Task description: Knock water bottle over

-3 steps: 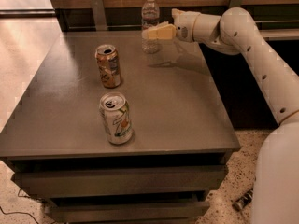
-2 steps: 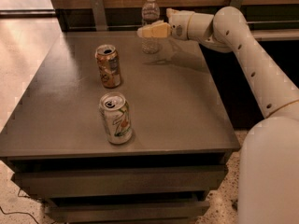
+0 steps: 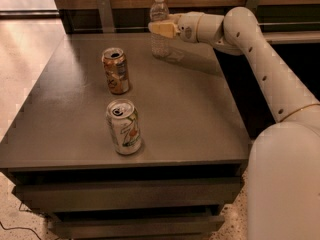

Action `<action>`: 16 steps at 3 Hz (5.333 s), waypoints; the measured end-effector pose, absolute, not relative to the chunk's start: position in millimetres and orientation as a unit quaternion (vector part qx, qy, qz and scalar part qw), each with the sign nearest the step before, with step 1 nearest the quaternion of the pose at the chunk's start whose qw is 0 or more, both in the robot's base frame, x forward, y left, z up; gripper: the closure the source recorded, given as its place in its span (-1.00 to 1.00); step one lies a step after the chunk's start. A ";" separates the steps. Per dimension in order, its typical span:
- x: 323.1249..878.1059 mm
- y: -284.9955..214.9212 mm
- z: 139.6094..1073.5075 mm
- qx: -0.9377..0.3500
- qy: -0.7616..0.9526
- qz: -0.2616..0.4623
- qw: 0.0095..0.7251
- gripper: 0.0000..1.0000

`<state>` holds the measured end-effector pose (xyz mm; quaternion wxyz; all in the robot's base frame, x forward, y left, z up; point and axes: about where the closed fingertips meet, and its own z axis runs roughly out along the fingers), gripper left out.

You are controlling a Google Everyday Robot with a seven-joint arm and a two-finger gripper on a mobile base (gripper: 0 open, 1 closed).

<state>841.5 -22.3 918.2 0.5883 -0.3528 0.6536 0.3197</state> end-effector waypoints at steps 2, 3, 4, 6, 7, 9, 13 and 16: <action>841.2 -15.7 916.6 -0.355 0.653 0.323 0.586 0.88; 841.2 -13.3 916.0 -0.356 0.652 0.324 0.585 1.00; 832.7 -12.7 930.5 -0.375 0.666 0.299 0.571 1.00; 792.6 -20.3 983.5 -0.432 0.719 0.185 0.513 1.00; 776.9 -36.8 998.6 -0.454 0.763 0.101 0.448 1.00; 772.2 -74.2 983.2 -0.449 0.814 0.046 0.365 1.00; 798.2 -50.8 872.6 -0.473 0.828 0.115 0.278 1.00; 811.6 -18.3 841.1 -0.489 0.811 0.162 0.278 0.63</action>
Offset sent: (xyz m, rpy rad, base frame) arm -0.0003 0.0031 -0.0007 0.0004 0.0009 0.0044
